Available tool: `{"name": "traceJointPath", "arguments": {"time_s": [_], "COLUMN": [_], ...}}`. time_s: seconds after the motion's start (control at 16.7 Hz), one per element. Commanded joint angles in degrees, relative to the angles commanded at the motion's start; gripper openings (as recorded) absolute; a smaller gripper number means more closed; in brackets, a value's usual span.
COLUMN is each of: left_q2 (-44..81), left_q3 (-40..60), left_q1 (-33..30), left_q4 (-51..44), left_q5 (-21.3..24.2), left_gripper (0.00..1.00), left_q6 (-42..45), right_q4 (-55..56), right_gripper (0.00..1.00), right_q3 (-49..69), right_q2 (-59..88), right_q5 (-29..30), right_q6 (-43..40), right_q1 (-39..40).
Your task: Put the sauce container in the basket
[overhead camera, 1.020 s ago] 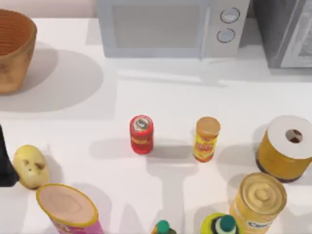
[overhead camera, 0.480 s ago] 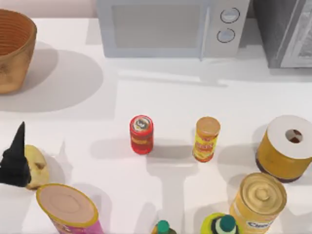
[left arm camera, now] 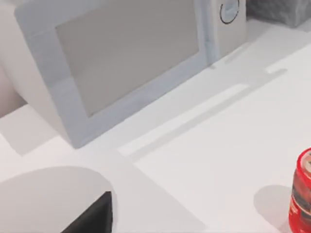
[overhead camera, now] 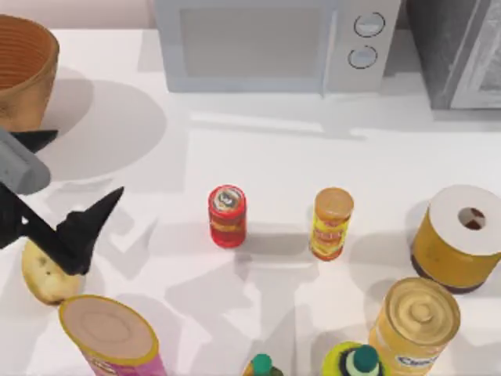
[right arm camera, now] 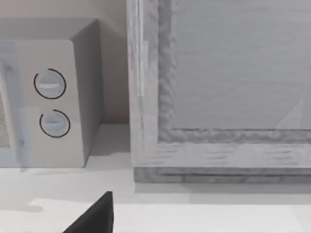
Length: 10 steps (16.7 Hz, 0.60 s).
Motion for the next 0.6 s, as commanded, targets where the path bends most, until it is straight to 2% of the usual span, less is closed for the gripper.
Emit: {"name": "traceJointPath", "arguments": {"time_s": [0.36,0.6], "left_q2": [29.9,47.1], "left_q3": [11.8,18.2], "left_q1": [0.1,-0.4], "left_q4": [8.8,13.6], "left_q5": [19.9,30.2], "left_gripper": [1.00,1.00], "left_q6": [8.9,15.3], "right_q4": [0.0,0.0], "right_gripper": [1.00,1.00], "right_q3": [0.0,0.0], "right_q2": [0.0,0.0], "right_q5": [0.0,0.0], "right_q6": [0.0,0.0], "right_q1": [0.0,0.0]}}
